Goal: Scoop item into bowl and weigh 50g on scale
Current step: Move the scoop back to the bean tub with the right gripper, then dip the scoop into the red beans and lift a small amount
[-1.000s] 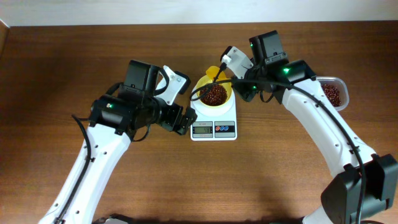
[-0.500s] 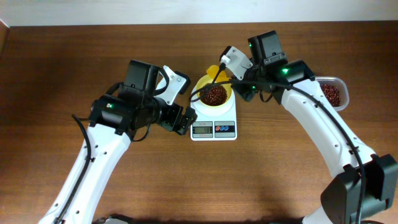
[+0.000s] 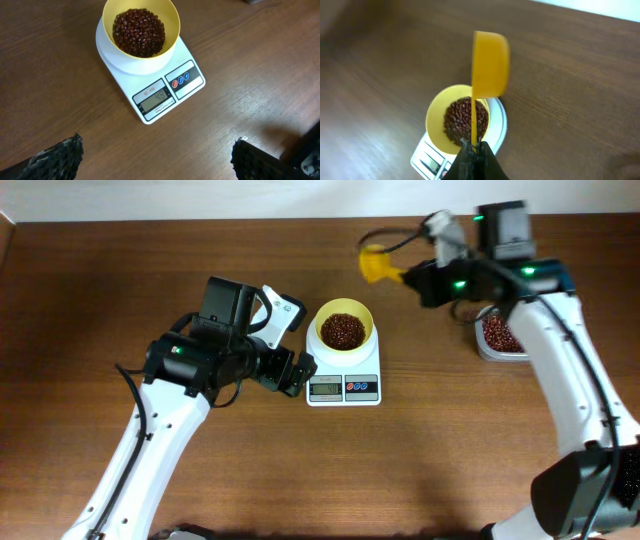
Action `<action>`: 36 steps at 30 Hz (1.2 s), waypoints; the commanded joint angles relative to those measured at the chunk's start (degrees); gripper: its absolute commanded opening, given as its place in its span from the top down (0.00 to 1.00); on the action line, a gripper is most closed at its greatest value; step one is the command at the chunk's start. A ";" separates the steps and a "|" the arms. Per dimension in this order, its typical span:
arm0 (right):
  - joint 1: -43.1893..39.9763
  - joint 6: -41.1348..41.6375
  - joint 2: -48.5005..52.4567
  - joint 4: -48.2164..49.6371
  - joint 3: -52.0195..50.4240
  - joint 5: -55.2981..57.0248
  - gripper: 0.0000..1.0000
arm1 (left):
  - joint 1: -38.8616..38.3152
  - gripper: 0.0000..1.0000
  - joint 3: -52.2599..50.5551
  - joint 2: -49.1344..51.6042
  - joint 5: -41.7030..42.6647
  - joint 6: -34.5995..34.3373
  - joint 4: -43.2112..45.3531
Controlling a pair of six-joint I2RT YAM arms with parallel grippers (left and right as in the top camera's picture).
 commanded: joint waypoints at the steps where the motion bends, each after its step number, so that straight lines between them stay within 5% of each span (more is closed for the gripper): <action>1: -9.18 8.04 -2.25 -1.22 1.36 -14.93 0.96 | -0.07 0.01 -0.50 0.46 0.44 1.18 0.09; 6: -19.10 10.36 -2.25 -4.35 1.36 -15.37 0.96 | -0.07 0.01 -0.50 0.46 0.44 1.18 0.09; 24: -30.29 10.25 -2.19 -5.97 1.36 -9.55 0.96 | -0.07 0.01 -0.50 0.46 0.44 1.18 0.09; 29: -30.45 -6.67 -2.19 -17.27 1.36 -1.53 0.96 | -0.07 0.01 -0.50 0.46 0.44 1.18 0.09; 36: -28.59 -13.99 -1.92 -21.92 1.14 22.18 0.96 | -0.07 0.01 -0.50 0.46 0.44 1.18 0.09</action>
